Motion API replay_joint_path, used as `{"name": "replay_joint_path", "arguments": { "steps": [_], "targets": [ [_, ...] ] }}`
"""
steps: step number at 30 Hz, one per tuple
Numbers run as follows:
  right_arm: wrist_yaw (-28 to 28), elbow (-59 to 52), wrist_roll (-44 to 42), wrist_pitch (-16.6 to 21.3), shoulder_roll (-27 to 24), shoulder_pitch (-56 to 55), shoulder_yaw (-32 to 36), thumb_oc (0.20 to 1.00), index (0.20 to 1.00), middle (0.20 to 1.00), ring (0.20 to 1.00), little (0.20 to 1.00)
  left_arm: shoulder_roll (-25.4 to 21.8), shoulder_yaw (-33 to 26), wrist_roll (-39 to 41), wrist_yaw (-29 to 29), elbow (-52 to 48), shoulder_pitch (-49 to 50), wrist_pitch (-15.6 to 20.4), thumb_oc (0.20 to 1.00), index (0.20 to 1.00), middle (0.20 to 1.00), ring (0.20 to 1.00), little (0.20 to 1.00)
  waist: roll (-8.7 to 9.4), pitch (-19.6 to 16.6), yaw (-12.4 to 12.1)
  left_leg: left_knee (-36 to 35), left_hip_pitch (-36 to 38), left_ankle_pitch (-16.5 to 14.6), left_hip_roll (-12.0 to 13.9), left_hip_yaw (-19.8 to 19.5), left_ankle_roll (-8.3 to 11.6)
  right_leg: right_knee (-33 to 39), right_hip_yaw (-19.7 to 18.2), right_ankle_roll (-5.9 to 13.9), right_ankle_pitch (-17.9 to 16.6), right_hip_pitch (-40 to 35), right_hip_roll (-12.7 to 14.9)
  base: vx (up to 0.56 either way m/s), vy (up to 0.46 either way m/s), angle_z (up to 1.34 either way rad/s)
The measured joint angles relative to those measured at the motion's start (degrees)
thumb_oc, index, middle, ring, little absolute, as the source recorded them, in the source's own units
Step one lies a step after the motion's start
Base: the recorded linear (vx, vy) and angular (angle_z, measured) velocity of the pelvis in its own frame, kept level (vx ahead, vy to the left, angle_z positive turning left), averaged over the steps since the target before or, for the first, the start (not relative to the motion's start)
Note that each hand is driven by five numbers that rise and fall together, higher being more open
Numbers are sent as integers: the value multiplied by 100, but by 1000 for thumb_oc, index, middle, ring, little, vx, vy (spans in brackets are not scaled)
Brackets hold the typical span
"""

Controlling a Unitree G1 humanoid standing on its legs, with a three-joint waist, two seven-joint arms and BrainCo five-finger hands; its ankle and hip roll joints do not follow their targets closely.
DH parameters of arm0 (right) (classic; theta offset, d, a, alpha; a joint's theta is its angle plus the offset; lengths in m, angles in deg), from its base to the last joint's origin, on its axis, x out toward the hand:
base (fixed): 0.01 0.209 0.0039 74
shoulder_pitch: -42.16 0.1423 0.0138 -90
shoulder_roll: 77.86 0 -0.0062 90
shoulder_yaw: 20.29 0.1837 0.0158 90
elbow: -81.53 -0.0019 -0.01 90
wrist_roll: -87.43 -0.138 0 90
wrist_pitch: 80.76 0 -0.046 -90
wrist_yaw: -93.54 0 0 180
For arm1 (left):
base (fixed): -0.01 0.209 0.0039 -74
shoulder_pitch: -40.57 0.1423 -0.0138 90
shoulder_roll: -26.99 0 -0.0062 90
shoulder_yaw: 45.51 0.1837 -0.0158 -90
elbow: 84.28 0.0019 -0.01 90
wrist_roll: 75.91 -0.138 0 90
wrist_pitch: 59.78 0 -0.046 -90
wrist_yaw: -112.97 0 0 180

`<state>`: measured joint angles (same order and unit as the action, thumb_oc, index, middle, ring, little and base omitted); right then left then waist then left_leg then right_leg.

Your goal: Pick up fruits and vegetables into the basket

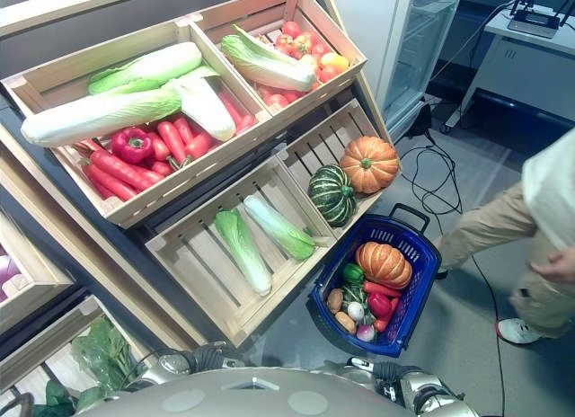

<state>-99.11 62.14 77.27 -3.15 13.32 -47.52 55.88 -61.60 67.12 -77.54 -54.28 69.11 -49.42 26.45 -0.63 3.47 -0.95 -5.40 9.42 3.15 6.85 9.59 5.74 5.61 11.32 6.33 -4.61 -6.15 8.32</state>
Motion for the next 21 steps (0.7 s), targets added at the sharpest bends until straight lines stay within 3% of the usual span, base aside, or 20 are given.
{"name": "replay_joint_path", "arguments": {
  "steps": [13,19,21],
  "targets": [
    [-1,-34,-107,11,-14,15,3,1000,1000,1000,1000,1000,-37,-62,53,-118,-460,113,47,1000,1000,1000,1000,1000,-25,114,-59,0,-77,3,-1,-41,-1,0,38,-5,3,60,2,-1,0,1],
    [19,-56,-227,84,-43,15,8,1000,1000,1000,1000,1000,-129,-62,49,-605,-807,168,725,1000,1000,1000,1000,1000,-65,185,-62,2,-101,11,-5,-61,-2,0,53,4,-17,64,-7,0,0,0],
    [82,-74,-331,153,-65,6,10,1000,1000,1000,1000,1000,-219,-113,50,-1051,-1112,197,1151,1000,1000,1000,1000,1000,-91,242,-73,2,-101,12,-4,-62,-3,0,54,11,-13,64,-8,0,0,0]
  ]
}}
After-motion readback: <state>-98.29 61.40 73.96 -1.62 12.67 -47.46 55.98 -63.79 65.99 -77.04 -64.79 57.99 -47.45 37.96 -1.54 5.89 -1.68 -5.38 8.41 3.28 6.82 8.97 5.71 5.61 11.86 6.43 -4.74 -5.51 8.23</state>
